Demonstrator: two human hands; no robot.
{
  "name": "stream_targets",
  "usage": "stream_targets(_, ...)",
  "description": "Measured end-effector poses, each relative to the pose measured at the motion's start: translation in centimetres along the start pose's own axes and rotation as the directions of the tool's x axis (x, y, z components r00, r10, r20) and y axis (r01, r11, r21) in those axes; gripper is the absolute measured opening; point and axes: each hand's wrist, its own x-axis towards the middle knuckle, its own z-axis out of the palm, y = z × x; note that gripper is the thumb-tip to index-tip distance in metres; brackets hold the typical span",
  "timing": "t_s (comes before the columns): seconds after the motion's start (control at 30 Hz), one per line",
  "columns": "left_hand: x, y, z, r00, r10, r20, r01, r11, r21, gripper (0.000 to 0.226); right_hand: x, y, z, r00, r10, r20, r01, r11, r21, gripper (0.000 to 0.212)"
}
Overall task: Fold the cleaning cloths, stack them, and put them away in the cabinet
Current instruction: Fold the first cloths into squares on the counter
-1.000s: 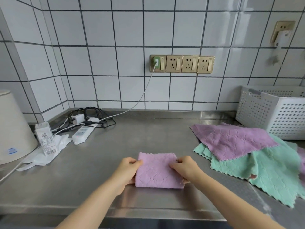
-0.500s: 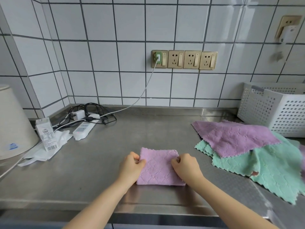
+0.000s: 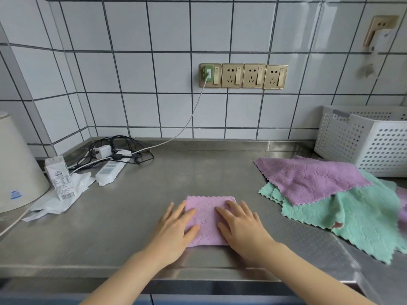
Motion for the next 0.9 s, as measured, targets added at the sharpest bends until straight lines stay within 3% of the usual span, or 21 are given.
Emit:
stream_targets(0.17,-0.7,-0.2,-0.6,0.996,-0.048,0.071,0.053,0.996,-0.069,0.058,-2.4,1.0,0.0,0.997,0.018,0.08,-0.014,0.999,-0.047,0.118)
stream_targets(0.23,-0.7,0.4,-0.7,0.998,-0.038,0.051,0.047,0.983,-0.175,0.058,-2.6,1.3,-0.1,0.997,0.019,0.08,-0.017,1.0,-0.024,0.114)
stream_targets(0.3,-0.4,1.2,-1.0,0.997,-0.064,0.035,0.072,0.919,-0.387,0.063,-2.6,1.4,-0.1,0.996,0.029,0.085,-0.03,0.999,0.018,0.099)
stream_targets(0.37,0.0,1.9,-1.4,0.987,-0.162,0.008,0.122,0.709,-0.695,0.064,-2.3,1.6,0.0,0.999,0.008,0.051,-0.009,0.999,0.037,0.088)
stream_targets(0.43,0.6,2.2,-2.1,0.932,-0.359,0.058,0.186,0.336,-0.923,0.059,-2.3,1.9,0.0,1.0,-0.014,0.004,0.014,0.997,0.074,0.062)
stream_targets(0.5,1.3,2.1,-2.6,0.881,-0.416,0.224,0.235,-0.026,-0.972,0.061,-2.3,1.9,-0.6,1.0,0.003,-0.022,0.001,0.986,0.165,0.036)
stream_targets(0.53,1.5,2.1,-2.7,0.875,-0.386,0.292,0.261,-0.133,-0.956,0.065,-2.4,1.8,-0.9,0.999,0.022,-0.033,-0.015,0.976,0.217,0.03)
stream_targets(0.57,1.6,1.9,-2.6,0.876,-0.347,0.335,0.292,-0.171,-0.941,0.068,-2.4,1.6,-1.4,0.998,0.052,-0.039,-0.04,0.962,0.269,0.027)
stream_targets(0.67,1.4,1.8,-2.7,0.889,-0.311,0.336,0.318,-0.109,-0.942,0.062,-1.9,1.1,-2.4,0.988,0.153,-0.012,-0.134,0.898,0.42,0.044)
stream_targets(0.77,2.1,0.3,-3.5,0.914,-0.337,0.228,0.243,0.001,-0.97,0.055,0.3,0.1,-2.5,0.979,0.201,0.016,-0.175,0.806,0.565,0.048)
stream_targets(0.9,4.9,-3.7,-5.8,0.898,-0.43,0.09,0.14,0.085,-0.987,0.05,5.1,-2.4,-2.5,0.974,0.207,0.092,-0.199,0.587,0.785,0.059)
